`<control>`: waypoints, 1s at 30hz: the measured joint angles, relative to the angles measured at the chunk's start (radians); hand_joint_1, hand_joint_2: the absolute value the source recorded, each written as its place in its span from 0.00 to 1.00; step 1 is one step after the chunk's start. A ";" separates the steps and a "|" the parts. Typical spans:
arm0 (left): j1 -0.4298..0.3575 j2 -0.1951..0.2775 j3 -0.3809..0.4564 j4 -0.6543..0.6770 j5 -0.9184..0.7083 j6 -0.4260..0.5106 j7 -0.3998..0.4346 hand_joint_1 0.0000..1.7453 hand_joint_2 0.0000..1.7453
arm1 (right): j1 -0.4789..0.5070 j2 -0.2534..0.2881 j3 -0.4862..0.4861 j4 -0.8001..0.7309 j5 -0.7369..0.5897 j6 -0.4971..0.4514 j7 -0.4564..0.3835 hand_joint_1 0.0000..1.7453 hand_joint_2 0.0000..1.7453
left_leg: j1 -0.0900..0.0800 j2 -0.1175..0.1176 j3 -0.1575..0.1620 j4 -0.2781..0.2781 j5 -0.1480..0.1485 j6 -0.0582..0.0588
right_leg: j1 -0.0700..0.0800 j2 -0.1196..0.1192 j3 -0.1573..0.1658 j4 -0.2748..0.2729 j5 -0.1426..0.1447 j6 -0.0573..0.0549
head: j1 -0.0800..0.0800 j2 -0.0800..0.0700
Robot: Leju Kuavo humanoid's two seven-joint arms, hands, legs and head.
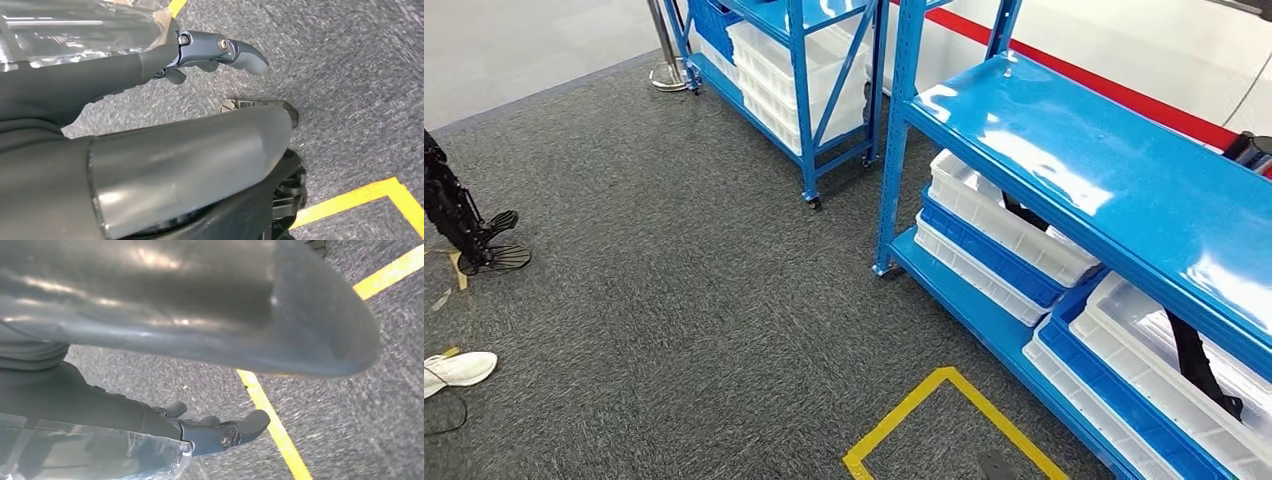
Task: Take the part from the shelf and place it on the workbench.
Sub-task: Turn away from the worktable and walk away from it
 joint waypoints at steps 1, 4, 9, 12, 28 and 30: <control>0.000 0.000 0.000 0.000 0.003 0.000 0.001 0.00 0.00 | 0.000 0.000 0.000 0.000 0.004 0.000 0.000 0.00 0.00 | -0.004 0.000 0.002 -0.006 -0.002 0.001 | 0.000 0.009 -0.004 -0.001 0.002 0.005 | 0.000 0.000; 0.000 0.000 -0.001 0.000 0.011 0.001 0.002 0.00 0.00 | 0.002 0.000 0.001 0.001 0.014 0.001 -0.001 0.00 0.00 | -0.005 0.035 0.007 -0.024 0.010 0.016 | -0.001 -0.003 -0.026 0.017 -0.006 0.018 | 0.001 0.000; 0.007 -0.003 -0.001 0.000 0.014 0.003 0.000 0.00 0.00 | -0.006 -0.004 0.002 0.000 0.019 0.006 -0.004 0.00 0.00 | -0.002 0.104 0.013 -0.037 0.013 0.028 | -0.005 -0.095 -0.160 0.281 -0.117 0.019 | 0.005 0.000; 0.008 -0.007 -0.001 0.000 0.015 0.003 -0.001 0.00 0.00 | -0.001 -0.008 0.002 0.000 0.021 0.008 -0.006 0.00 0.00 | 0.003 0.139 0.020 -0.036 0.005 0.017 | -0.020 -0.118 -0.108 0.184 -0.068 0.056 | 0.005 0.000; 0.014 -0.006 -0.002 -0.005 0.020 0.005 0.000 0.00 0.00 | -0.004 -0.011 0.002 0.000 0.031 0.008 -0.015 0.00 0.00 | 0.009 0.070 -0.100 0.233 -0.113 -0.018 | -0.008 -0.046 0.001 -0.004 -0.001 0.001 | -0.001 0.000; 0.013 -0.005 -0.002 -0.005 0.020 0.006 -0.001 0.00 0.00 | -0.005 -0.010 0.002 0.000 0.031 0.008 -0.015 0.00 0.00 | 0.008 0.039 -0.047 0.107 -0.038 -0.003 | -0.007 -0.021 0.004 -0.004 -0.001 0.002 | -0.001 0.000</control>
